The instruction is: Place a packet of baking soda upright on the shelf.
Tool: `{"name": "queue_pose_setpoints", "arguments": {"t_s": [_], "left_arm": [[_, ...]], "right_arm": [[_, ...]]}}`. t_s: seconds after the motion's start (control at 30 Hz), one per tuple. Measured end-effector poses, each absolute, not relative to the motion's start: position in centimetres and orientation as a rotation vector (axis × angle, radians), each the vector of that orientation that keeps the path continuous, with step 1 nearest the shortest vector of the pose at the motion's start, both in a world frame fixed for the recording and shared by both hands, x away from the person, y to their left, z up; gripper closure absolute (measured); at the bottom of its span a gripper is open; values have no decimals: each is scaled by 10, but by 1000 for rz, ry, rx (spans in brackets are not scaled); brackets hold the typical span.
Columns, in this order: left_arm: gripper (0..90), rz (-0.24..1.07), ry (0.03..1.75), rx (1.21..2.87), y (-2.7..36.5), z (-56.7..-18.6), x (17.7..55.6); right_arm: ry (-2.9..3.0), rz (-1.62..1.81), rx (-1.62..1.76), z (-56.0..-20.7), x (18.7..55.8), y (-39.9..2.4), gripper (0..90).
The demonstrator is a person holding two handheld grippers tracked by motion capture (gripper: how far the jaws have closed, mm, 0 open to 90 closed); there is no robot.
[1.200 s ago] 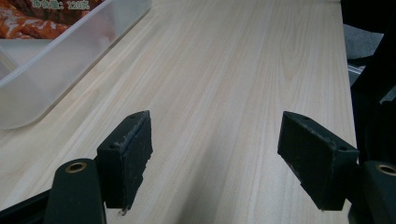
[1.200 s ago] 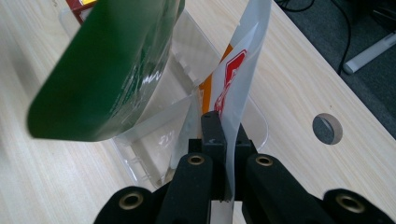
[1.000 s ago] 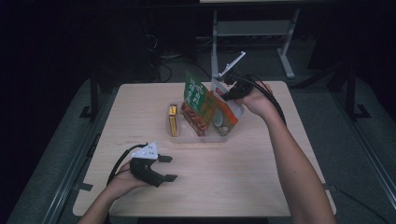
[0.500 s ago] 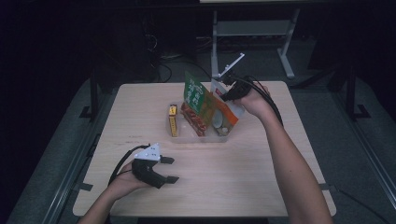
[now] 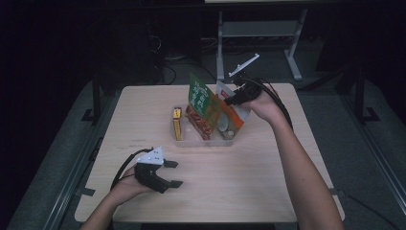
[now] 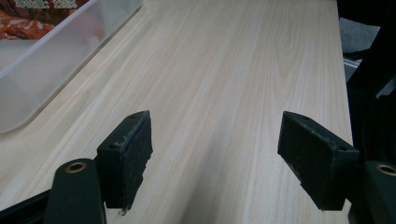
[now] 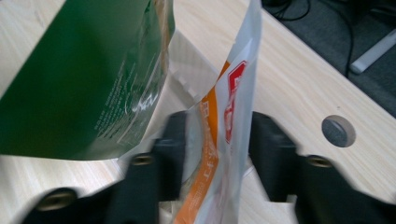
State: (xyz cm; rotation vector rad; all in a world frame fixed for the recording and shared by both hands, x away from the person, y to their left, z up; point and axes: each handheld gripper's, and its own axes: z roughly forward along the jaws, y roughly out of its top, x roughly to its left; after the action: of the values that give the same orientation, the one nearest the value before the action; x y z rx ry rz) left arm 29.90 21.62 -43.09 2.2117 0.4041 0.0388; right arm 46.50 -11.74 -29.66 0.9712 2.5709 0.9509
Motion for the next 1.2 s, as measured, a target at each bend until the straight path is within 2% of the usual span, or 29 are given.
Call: {"name": "queue_pose_setpoints", "arguments": {"t_s": [0.03, 0.07, 0.13, 0.37, 1.0, 1.2], "left_arm": [[256, 39, 405, 2215, 217, -431, 299], [256, 39, 405, 2215, 217, -431, 299], [257, 38, 405, 2219, 217, -430, 299], [257, 42, 401, 2228, 218, -431, 299], [257, 15, 401, 2239, 214, -432, 298], [256, 17, 401, 2235, 214, -432, 298]], "right_arm": [[2545, 982, 991, -296, 462, -121, 482], [2545, 982, 991, -296, 462, -121, 482], [2514, 1021, 996, -295, 457, -127, 421], [2508, 1048, 995, -292, 443, -136, 376], [2456, 1099, 982, -293, 401, -161, 327], [2427, 1129, 984, -305, 383, -172, 316]]}}
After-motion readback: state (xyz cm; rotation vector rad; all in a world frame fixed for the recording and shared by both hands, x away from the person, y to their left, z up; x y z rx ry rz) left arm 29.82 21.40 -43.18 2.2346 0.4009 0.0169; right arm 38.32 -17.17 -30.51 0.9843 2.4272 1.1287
